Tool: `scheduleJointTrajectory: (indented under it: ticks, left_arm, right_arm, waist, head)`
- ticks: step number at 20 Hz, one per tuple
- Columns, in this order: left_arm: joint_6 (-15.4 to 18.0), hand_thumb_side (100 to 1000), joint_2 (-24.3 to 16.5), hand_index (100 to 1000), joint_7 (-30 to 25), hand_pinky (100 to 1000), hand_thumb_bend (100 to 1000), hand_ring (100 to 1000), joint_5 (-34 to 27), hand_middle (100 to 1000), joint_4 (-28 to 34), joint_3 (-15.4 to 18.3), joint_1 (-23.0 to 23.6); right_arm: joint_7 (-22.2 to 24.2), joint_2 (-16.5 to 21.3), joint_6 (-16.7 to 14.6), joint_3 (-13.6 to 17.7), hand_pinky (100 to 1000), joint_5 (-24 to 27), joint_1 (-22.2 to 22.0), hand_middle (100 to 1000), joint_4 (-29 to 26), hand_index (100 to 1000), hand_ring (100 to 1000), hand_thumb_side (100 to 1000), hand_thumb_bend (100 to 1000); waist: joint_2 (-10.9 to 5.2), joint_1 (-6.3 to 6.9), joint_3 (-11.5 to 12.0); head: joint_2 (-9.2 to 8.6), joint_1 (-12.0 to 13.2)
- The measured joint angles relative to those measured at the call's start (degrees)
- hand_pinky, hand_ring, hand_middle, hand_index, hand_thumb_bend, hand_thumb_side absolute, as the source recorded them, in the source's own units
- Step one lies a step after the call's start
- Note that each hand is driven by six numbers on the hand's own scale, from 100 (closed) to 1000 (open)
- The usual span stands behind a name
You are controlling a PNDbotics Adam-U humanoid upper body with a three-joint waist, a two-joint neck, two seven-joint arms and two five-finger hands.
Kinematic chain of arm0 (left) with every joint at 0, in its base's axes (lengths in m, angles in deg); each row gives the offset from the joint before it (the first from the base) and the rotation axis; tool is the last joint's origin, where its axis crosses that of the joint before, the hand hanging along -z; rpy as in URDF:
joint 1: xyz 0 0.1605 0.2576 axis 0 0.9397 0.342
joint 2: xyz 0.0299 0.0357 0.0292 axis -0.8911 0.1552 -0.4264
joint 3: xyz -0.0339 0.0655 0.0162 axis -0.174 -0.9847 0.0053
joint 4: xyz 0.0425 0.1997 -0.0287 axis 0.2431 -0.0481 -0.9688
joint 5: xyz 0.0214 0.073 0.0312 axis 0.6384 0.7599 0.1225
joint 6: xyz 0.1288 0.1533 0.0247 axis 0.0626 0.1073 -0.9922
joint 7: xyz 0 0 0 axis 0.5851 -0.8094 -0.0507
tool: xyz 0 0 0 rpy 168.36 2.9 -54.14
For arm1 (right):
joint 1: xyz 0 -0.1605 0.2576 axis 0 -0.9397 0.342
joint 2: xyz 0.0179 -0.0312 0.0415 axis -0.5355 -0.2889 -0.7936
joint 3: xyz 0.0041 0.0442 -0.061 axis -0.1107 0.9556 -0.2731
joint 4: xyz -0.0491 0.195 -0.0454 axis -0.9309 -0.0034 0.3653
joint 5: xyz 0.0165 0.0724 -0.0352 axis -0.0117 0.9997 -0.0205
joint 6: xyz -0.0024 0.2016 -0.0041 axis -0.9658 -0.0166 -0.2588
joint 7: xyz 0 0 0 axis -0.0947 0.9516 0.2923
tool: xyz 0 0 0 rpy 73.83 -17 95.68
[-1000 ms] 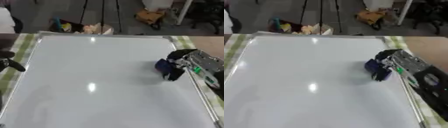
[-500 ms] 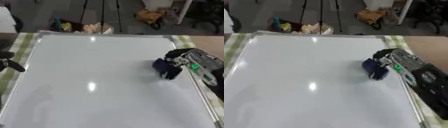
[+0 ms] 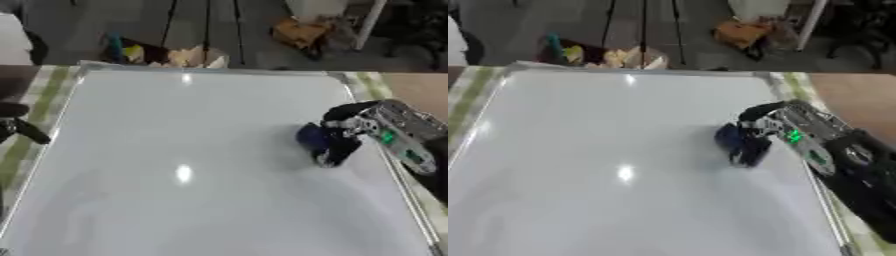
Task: Wipe the whiteboard clean with a brush.
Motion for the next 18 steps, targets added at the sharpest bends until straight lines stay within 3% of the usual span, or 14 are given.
scheduleJointTrajectory:
  ticks: [11,18]
  left_arm:
    - [0.0,920,0.0,631,0.0,417,100,828,0.0,715,0.0,0.0,0.0]
    - [0.0,921,0.0,630,-0.1,417,100,829,0.0,717,0.0,0.0,0.0]
  right_arm:
    - [-0.1,1.3,-0.7,-1.3,696,1.3,-1.0,360,-2.1,285,697,543,100]
    - [0.2,-0.8,0.0,-0.5,713,-4.4,1.9,367,2.2,296,709,574,100]
  waist:
    - [-0.06,-0.07,0.1]
    - [0.01,0.12,-0.4]
  head:
    - [0.00,-0.2]
    - [0.00,-0.2]
